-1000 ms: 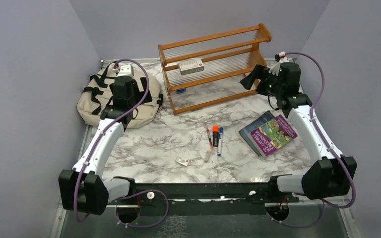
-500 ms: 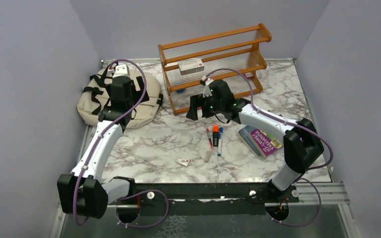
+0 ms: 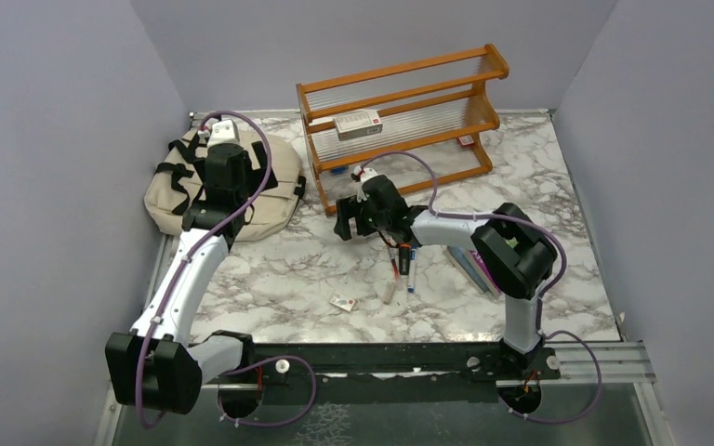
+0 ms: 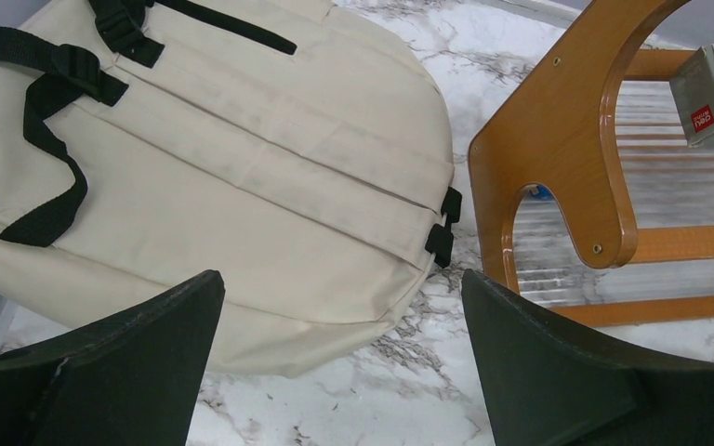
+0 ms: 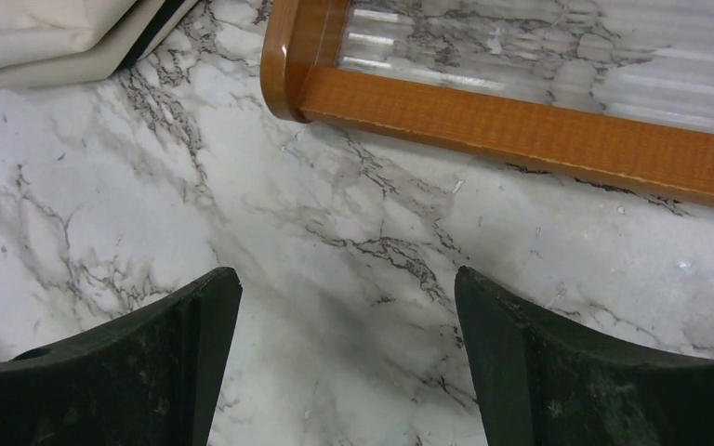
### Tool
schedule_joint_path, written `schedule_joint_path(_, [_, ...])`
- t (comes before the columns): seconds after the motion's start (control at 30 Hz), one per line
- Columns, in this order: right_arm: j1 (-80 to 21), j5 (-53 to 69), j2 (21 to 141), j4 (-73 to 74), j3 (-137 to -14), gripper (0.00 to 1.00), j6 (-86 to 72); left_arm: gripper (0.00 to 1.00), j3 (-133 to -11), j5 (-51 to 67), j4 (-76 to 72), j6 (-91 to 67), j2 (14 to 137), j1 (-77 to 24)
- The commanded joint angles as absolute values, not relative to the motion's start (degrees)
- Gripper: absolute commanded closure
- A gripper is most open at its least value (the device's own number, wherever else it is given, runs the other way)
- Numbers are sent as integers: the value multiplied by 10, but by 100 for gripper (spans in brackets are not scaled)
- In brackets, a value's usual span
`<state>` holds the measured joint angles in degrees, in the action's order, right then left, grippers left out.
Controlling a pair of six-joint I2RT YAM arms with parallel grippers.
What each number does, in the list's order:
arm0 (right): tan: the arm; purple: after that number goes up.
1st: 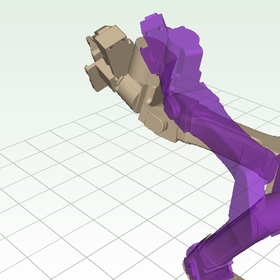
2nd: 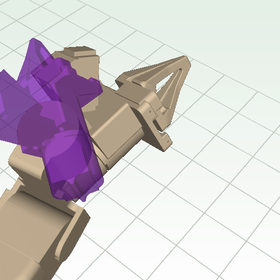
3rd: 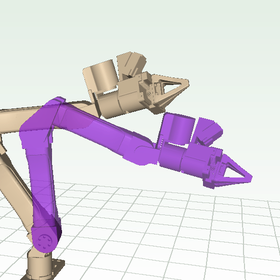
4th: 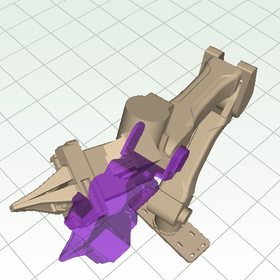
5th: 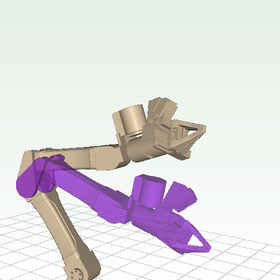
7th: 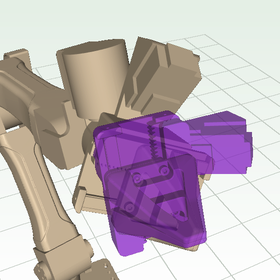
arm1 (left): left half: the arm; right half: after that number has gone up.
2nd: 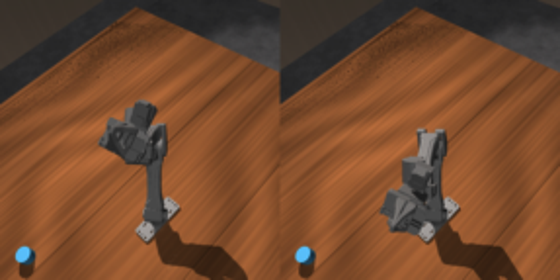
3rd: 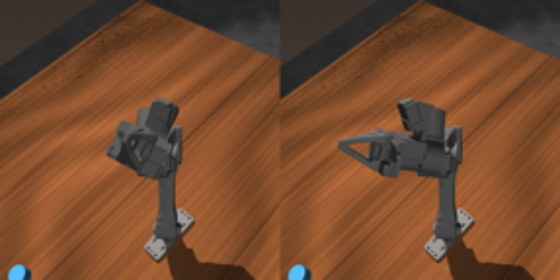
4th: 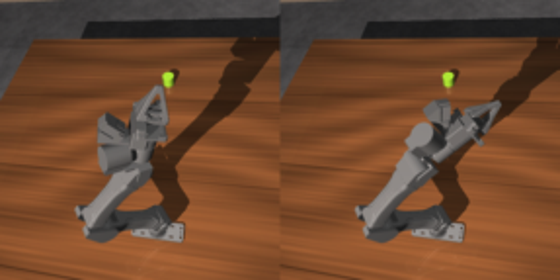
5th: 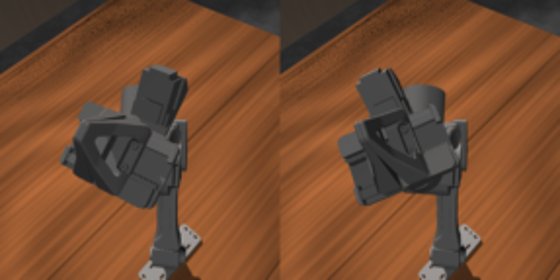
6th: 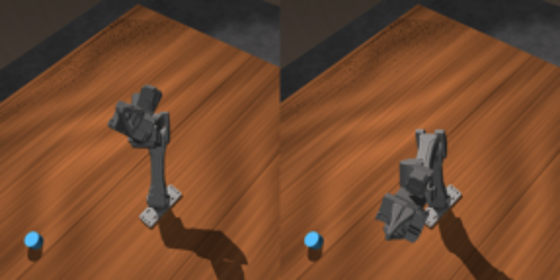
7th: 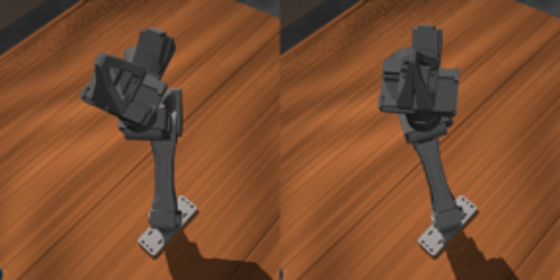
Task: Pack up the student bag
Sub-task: Adjust the distractor at the center of the board.
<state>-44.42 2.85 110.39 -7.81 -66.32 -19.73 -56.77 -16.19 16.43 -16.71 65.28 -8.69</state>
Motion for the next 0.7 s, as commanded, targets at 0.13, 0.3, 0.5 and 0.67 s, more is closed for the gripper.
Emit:
schedule_joint_path(0.13, [-452,-39,1162,-161,-694,11,-188,1,-565,-181,163,-174,636,-83])
schedule_joint_path(0.3, [-451,-74,1207,-139,-745,11,-189,1,-565,-187,163,-172,633,-83])
schedule_joint_path(0.5, [-444,-101,1273,-107,-837,11,-173,1,-564,-198,163,-171,632,-84])
schedule_joint_path(0.67, [-421,-83,1320,-96,-910,10,-167,1,-563,-218,166,-175,630,-83])
